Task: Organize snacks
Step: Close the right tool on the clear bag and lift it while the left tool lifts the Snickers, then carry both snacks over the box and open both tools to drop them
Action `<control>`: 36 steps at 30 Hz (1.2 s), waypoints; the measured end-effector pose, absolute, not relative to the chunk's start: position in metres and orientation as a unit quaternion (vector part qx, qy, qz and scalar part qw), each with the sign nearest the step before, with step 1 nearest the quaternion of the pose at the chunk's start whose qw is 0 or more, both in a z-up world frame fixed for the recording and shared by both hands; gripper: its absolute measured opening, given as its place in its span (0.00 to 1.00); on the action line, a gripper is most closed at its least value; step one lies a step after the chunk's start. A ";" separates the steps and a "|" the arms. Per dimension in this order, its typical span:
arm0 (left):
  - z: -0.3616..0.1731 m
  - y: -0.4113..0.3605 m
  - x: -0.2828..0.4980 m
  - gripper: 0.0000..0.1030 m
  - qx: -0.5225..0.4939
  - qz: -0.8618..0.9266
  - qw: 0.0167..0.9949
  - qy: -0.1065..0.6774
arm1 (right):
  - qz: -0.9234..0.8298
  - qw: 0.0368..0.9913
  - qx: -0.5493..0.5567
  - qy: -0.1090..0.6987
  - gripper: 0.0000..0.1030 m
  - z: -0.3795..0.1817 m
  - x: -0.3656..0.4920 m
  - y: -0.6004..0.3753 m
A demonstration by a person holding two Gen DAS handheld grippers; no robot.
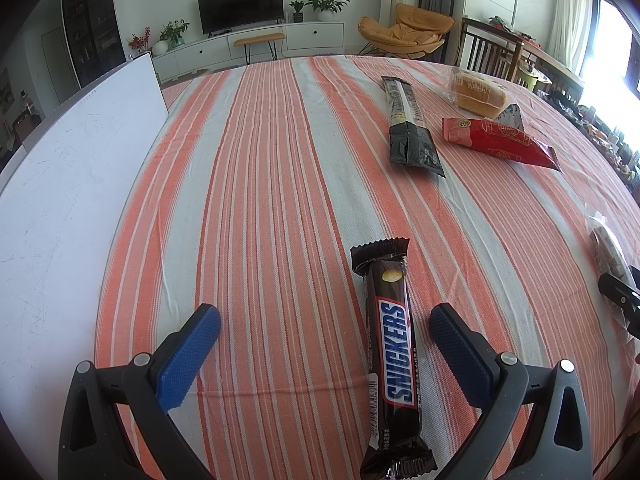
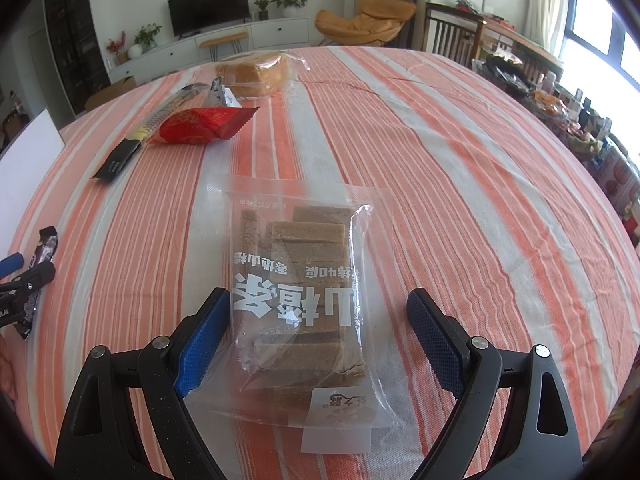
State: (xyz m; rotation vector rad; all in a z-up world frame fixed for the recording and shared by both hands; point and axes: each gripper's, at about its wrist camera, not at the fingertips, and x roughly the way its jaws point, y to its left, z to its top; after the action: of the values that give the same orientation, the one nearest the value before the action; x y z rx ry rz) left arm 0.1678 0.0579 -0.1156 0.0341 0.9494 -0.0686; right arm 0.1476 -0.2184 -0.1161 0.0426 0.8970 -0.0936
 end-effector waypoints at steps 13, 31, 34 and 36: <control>-0.101 0.017 0.161 0.38 0.063 -0.103 0.857 0.501 | -0.038 0.837 0.036 0.544 0.83 -0.107 0.169 -0.227; -0.011 0.060 0.068 0.16 -0.159 -0.236 0.841 0.460 | 0.076 0.841 0.231 0.483 0.48 -0.053 0.091 -0.213; 0.021 0.087 0.049 0.16 -0.193 -0.243 0.845 0.436 | 0.121 0.844 0.231 0.469 0.48 -0.027 0.090 -0.184; 0.042 0.116 0.037 0.16 -0.217 -0.234 0.852 0.415 | 0.154 0.847 0.221 0.459 0.48 -0.007 0.091 -0.159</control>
State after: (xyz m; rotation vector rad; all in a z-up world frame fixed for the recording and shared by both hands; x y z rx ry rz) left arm 0.0372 0.1157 0.0417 -0.4563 0.8727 -0.4921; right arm 0.0909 -0.1590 -0.0070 0.4652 0.9674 0.3245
